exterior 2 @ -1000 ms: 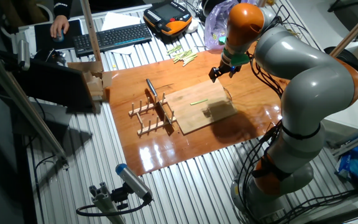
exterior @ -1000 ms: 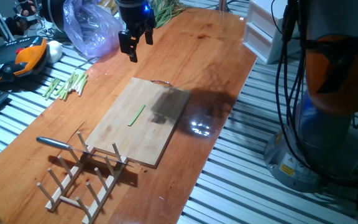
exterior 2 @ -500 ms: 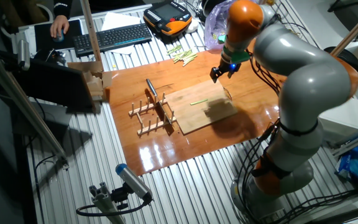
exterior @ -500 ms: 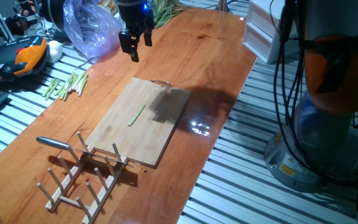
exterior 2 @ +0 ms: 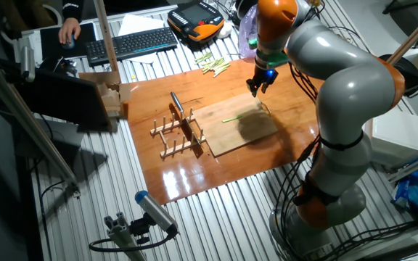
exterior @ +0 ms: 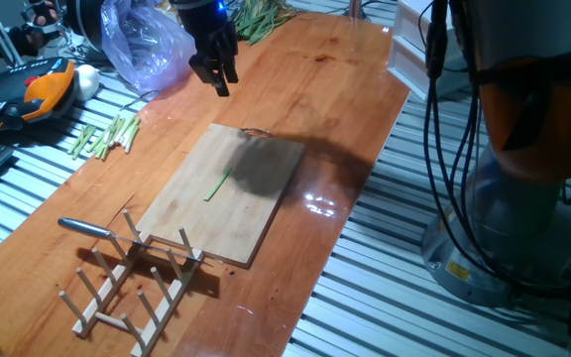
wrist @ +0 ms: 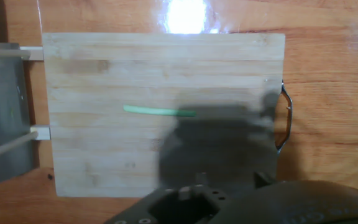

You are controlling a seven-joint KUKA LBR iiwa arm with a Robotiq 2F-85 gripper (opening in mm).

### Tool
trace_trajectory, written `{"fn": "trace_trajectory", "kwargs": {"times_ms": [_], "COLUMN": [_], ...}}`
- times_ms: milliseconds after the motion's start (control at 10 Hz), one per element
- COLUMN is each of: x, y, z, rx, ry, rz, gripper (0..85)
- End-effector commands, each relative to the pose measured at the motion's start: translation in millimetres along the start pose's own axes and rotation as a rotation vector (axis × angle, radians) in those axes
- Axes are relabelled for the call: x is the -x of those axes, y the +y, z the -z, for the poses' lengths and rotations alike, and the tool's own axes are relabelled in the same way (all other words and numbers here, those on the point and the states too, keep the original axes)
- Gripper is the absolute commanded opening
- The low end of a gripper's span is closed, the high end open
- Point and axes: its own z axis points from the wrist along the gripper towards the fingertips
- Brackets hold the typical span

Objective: Chop the green garlic

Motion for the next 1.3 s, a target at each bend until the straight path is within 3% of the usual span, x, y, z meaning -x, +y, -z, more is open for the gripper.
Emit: {"fn": "trace_trajectory", "kwargs": {"times_ms": [0, 700, 900, 1000, 1100, 1200], "x": [0.0, -0.1, -0.1, -0.1, -0.1, -0.1], "y": [0.1, 0.3, 0.3, 0.3, 0.3, 0.3], "z": [-0.3, -0.3, -0.3, -0.3, -0.3, -0.3], "rx": [0.000, 0.002, 0.000, 0.055, 0.047, 0.003], "ry": [-0.002, 0.000, -0.010, -0.046, -0.079, -0.094], "rz": [0.002, 0.046, -0.023, -0.068, -0.099, -0.106], "gripper": [0.0, 0.0, 0.0, 0.0, 0.0, 0.0]}}
